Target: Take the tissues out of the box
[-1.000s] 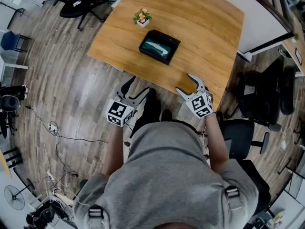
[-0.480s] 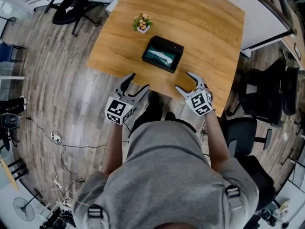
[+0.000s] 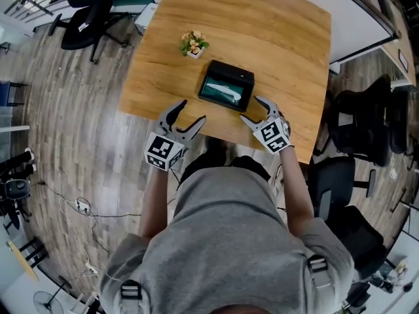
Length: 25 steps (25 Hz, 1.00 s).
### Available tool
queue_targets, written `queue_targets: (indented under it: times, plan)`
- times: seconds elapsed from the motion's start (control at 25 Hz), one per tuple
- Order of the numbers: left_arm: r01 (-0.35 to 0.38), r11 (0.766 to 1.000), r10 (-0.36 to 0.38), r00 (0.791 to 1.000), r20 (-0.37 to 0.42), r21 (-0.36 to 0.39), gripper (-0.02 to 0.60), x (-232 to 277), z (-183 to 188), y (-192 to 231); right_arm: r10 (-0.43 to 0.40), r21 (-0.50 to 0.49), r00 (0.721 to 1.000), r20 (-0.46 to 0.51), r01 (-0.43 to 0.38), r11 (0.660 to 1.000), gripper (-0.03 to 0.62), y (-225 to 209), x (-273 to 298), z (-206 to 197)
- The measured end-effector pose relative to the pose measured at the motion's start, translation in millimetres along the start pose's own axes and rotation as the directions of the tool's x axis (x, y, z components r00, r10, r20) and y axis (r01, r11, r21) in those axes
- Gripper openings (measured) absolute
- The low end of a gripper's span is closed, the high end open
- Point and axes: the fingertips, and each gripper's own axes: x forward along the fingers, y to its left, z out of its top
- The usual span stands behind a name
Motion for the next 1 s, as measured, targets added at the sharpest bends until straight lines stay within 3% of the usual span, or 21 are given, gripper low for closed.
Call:
queue_targets:
  times: [0.2,0.48,0.8,1.0]
  plan:
    - [0.038,0.999,-0.038,0.999,-0.024,-0.011,0.313,11.8,-7.8,13.9,0.023,0.117,1.0,-0.005,-0.022,0.993,0.328,-10.2,20.0,-0.6]
    - [0.061,0.998,-0.062,0.997,-0.056,-0.029,0.313,21.7,-20.6,18.0,0.063,0.056,0.996,-0.069,-0.059,0.997,0.328,-16.1,45.4,-6.9]
    - [0.02,0.999,-0.023,0.998,-0.066,-0.047,0.313,27.3,-30.8,22.4,0.131,-0.026,0.98,-0.148,-0.136,0.99,0.325,-15.7,73.5,-23.3]
    - [-0.003,0.998,-0.002,0.997,-0.083,-0.062,0.313,27.5,-38.7,21.5,0.188,0.042,0.976,-0.111,-0.185,0.982,0.324,-17.8,90.3,-20.6]
